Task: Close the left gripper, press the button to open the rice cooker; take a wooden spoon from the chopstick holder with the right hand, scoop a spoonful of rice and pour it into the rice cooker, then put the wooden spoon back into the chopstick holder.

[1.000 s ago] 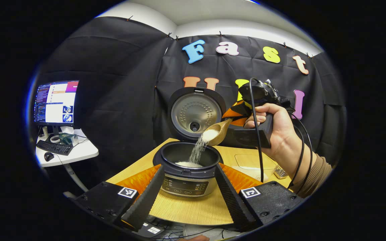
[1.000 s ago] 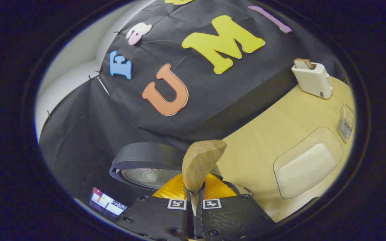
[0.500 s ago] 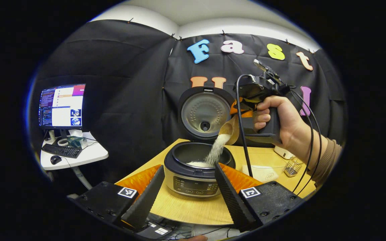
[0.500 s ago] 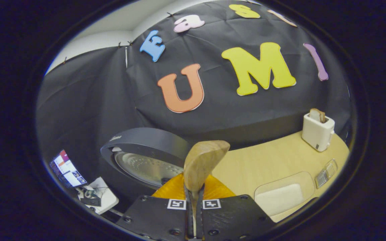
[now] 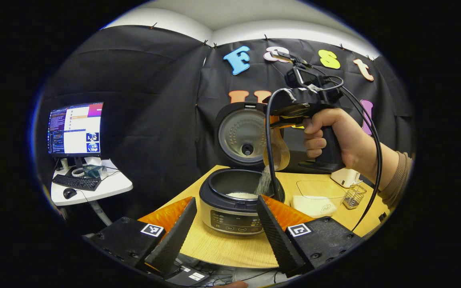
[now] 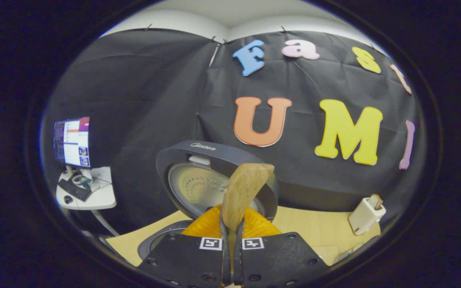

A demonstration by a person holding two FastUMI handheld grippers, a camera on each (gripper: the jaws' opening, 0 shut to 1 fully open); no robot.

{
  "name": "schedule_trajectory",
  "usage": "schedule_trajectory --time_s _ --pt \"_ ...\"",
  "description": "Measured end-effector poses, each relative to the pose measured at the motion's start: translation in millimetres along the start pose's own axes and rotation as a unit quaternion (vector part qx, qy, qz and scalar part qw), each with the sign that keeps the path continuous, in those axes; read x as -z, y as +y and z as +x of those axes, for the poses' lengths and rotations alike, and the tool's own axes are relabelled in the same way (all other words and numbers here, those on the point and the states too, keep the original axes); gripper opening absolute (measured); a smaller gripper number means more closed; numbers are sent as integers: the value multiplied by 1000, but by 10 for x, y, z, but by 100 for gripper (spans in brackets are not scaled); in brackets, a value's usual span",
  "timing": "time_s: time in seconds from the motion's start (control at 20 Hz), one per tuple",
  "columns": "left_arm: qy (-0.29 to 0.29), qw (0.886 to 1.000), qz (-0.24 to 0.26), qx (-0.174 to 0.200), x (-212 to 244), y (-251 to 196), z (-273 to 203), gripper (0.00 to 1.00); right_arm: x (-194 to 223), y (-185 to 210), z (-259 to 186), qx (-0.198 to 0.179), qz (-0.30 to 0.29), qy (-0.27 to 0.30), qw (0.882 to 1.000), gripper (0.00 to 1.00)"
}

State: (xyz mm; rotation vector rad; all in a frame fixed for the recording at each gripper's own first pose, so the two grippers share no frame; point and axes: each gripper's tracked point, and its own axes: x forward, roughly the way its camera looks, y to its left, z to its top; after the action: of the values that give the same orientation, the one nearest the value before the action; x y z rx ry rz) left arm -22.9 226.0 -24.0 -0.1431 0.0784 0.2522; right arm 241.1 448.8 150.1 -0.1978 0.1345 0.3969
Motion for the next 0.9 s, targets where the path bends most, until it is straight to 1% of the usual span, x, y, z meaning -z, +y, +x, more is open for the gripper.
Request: schedule_trajectory --time_s 0.15,0.25,0.4,0.5,0.55,0.6,0.7,0.9 --pt "4 1000 -1 -9 18 49 6 96 -7 174 -32 -11 -60 -9 998 4" --pt "4 1000 -1 -10 12 40 -5 96 45 262 -14 -20 -93 -4 995 4" --pt "5 1000 0 -12 19 44 2 96 100 300 -11 -23 -121 -1 992 3" --pt "6 1000 2 -10 30 50 2 96 81 278 -44 -22 -118 -8 993 3" --pt "5 1000 3 -9 23 44 -2 96 70 245 -71 -21 -115 -10 993 5" --pt "4 1000 3 -7 17 38 -5 96 63 191 -90 -17 -111 -11 994 3" --pt "1 1000 3 -3 11 22 11 96 69 113 -178 -19 -101 -11 995 4" --pt "-2 1000 10 7 9 14 5 96 35 -204 -394 -9 -71 -29 997 4"
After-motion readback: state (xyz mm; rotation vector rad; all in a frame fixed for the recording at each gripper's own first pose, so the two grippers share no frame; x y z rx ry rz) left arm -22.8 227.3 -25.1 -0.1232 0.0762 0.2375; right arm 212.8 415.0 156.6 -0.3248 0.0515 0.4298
